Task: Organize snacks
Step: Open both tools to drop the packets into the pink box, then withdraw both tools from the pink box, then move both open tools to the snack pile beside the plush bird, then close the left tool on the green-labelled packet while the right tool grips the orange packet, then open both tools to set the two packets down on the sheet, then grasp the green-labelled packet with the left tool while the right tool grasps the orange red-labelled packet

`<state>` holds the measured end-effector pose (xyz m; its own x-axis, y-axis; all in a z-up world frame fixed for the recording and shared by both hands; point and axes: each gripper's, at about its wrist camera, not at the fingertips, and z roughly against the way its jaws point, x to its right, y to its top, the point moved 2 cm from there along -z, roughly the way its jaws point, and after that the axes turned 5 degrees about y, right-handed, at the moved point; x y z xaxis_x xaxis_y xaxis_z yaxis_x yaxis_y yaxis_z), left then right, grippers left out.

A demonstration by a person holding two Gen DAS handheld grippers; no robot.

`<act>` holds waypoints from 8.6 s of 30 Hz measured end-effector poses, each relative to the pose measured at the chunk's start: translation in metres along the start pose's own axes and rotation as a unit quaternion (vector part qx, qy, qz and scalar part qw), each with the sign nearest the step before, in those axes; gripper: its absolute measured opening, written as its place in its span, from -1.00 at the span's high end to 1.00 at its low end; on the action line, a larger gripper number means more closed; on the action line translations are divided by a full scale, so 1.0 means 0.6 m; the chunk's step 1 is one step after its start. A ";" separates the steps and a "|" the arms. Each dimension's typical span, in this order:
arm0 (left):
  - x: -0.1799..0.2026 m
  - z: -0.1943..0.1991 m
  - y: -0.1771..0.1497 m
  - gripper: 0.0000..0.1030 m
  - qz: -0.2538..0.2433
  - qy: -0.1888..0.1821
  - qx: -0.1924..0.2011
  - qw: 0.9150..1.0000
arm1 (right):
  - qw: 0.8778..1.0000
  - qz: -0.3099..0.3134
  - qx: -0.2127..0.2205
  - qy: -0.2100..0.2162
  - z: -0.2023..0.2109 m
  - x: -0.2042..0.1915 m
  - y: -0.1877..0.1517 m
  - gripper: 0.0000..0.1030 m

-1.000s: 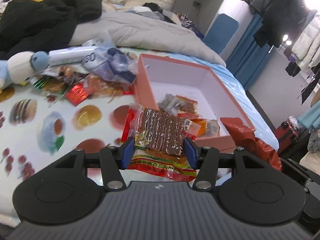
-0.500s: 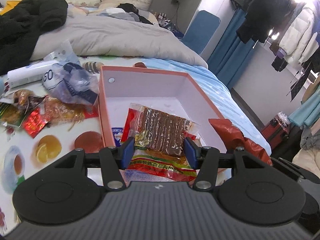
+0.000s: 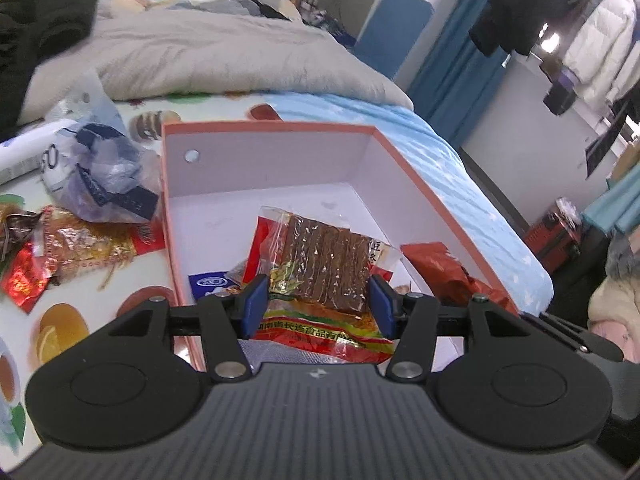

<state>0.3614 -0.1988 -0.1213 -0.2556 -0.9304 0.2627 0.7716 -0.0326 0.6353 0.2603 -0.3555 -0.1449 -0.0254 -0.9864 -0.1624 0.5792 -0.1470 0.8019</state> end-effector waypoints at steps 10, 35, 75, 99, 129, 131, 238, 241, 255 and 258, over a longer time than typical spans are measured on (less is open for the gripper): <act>-0.002 0.020 -0.004 -0.36 -0.006 0.008 0.012 1.000 | 1.000 -0.019 -0.002 -0.009 -0.001 0.008 0.003 0.00; -0.008 0.281 -0.125 -0.36 0.006 0.033 0.082 0.996 | 0.998 -0.001 0.046 0.052 0.194 -0.080 -0.036 0.03; -0.246 0.357 -0.283 -0.36 0.136 0.107 0.077 0.982 | 0.983 0.085 -0.012 0.162 0.181 -0.263 -0.119 0.03; -0.543 0.126 -0.225 -0.36 0.297 0.083 0.089 0.947 | 0.950 0.292 -0.015 0.106 -0.118 -0.428 -0.141 0.18; -0.674 -0.049 -0.168 0.35 0.463 0.022 0.159 0.872 | 0.868 0.493 0.050 0.023 -0.339 -0.536 -0.165 0.72; -0.678 -0.056 -0.172 0.75 0.470 0.021 0.153 0.869 | 0.867 0.496 0.053 0.018 -0.336 -0.535 -0.167 0.83; -0.389 0.223 -0.380 -0.80 0.008 0.173 -0.045 0.984 | 0.960 0.155 -0.095 0.213 -0.040 -0.332 -0.278 -0.70; -0.392 0.216 -0.381 -0.80 0.004 0.175 -0.048 0.983 | 0.957 0.198 -0.084 0.197 -0.045 -0.342 -0.292 -1.00; -0.404 0.197 -0.387 -0.84 0.012 0.161 -0.073 0.984 | 0.941 0.220 -0.103 0.235 -0.061 -0.342 -0.297 -0.95; -0.406 0.192 -0.389 -0.86 0.012 0.166 -0.079 0.983 | 0.935 0.230 -0.105 0.247 -0.056 -0.347 -0.295 -0.71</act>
<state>0.1764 0.0775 -0.2497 -0.0523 -0.9986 0.0090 0.8631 -0.0407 0.5033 0.1907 -0.1214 -0.2723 0.6155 -0.7796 -0.1152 0.5852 0.3542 0.7295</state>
